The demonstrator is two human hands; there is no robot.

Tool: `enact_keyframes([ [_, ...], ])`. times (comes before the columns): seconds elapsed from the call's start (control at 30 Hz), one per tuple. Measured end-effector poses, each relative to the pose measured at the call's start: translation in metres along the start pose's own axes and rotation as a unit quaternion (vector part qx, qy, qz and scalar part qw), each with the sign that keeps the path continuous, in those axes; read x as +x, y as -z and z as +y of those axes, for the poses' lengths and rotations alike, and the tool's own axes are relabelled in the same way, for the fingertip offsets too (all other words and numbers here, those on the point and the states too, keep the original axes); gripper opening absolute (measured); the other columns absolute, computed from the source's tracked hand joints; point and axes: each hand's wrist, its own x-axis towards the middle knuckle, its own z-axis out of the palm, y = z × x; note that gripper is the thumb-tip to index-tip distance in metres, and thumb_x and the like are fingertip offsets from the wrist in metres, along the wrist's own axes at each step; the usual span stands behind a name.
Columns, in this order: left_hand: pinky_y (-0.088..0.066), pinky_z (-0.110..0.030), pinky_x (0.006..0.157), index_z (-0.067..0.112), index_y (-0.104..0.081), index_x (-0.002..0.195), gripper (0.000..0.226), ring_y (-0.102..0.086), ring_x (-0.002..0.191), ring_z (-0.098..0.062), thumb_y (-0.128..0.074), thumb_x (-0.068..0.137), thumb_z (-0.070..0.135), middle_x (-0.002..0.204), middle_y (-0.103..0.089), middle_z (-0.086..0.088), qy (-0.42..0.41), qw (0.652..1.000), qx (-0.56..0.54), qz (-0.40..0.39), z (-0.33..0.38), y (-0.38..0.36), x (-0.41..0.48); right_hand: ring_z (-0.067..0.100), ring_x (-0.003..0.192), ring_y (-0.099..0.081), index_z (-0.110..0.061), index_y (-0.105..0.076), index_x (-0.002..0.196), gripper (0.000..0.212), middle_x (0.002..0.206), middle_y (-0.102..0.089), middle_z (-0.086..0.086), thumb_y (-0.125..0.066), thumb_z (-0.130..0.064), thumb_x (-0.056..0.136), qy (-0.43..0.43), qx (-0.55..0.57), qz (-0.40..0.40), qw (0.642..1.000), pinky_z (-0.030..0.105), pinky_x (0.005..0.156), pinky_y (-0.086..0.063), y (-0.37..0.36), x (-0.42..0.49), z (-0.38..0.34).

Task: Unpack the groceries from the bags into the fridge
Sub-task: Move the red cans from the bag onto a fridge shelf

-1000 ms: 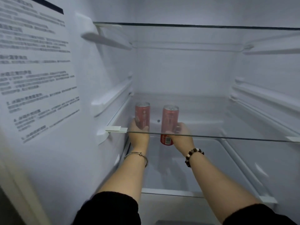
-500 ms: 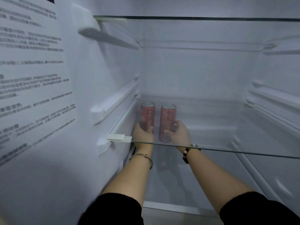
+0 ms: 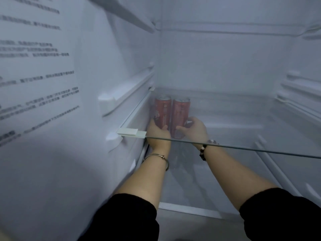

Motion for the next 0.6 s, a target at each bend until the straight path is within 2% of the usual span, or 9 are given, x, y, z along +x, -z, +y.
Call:
enact_keyframes([
  [0.1, -0.041, -0.027, 0.095, 0.007, -0.053, 0.126, 0.048, -0.057, 0.115, -0.025, -0.064, 0.080, 0.002, 0.122, -0.062, -0.011, 0.006, 1.000, -0.012, 0.001, 0.000, 0.000, 0.000, 0.018, 0.086, -0.059, -0.008, -0.061, 0.104, 0.040, 0.096, -0.060, 0.003, -0.079, -0.025, 0.073, -0.004, 0.008, 0.007, 1.000, 0.035, 0.079, -0.051, -0.003, -0.003, -0.001],
  [0.2, -0.037, -0.017, 0.087, 0.006, -0.051, 0.129, 0.048, -0.056, 0.115, -0.025, -0.063, 0.082, 0.004, 0.124, -0.061, -0.011, 0.014, 1.000, -0.006, 0.004, -0.002, -0.001, 0.001, 0.022, 0.088, -0.063, -0.010, -0.058, 0.098, 0.034, 0.096, -0.062, 0.006, -0.078, -0.021, 0.073, -0.018, 0.044, 0.014, 0.999, 0.040, 0.077, -0.054, -0.007, -0.007, -0.002],
  [0.27, -0.034, -0.013, 0.080, 0.008, -0.053, 0.127, 0.047, -0.058, 0.113, -0.024, -0.063, 0.082, 0.005, 0.122, -0.063, -0.010, 0.019, 1.000, -0.011, 0.003, -0.003, -0.001, 0.002, 0.021, 0.086, -0.062, -0.012, -0.057, 0.093, 0.029, 0.094, -0.061, 0.005, -0.077, -0.020, 0.074, -0.016, 0.045, 0.023, 0.999, 0.036, 0.075, -0.054, -0.010, -0.008, -0.001],
  [0.4, -0.038, -0.017, 0.082, 0.010, -0.055, 0.126, 0.046, -0.060, 0.111, -0.023, -0.064, 0.082, 0.006, 0.119, -0.064, -0.008, 0.028, 1.000, -0.007, -0.003, -0.004, -0.003, 0.005, 0.016, 0.081, -0.058, -0.018, -0.054, 0.089, 0.026, 0.093, -0.060, 0.002, -0.076, -0.021, 0.074, -0.018, 0.043, 0.032, 0.998, 0.032, 0.073, -0.052, -0.011, -0.010, -0.001],
  [0.5, -0.042, -0.018, 0.080, 0.011, -0.057, 0.122, 0.041, -0.062, 0.107, -0.022, -0.062, 0.082, 0.005, 0.115, -0.066, -0.006, 0.022, 1.000, -0.016, -0.004, -0.002, -0.001, 0.002, 0.016, 0.088, -0.057, -0.016, -0.056, 0.098, 0.028, 0.101, -0.059, 0.001, -0.074, -0.024, 0.077, -0.021, 0.026, 0.010, 0.999, 0.030, 0.076, -0.050, -0.010, -0.011, -0.002],
  [0.6, -0.043, -0.017, 0.071, 0.020, -0.061, 0.111, 0.029, -0.064, 0.093, -0.017, -0.059, 0.084, 0.011, 0.103, -0.069, 0.002, 0.026, 0.998, -0.053, -0.004, 0.001, 0.003, -0.005, 0.019, 0.102, -0.057, -0.009, -0.056, 0.119, 0.044, 0.113, -0.059, 0.003, -0.071, -0.027, 0.081, -0.031, 0.028, -0.027, 0.999, 0.027, 0.081, -0.046, -0.007, -0.020, -0.006],
])
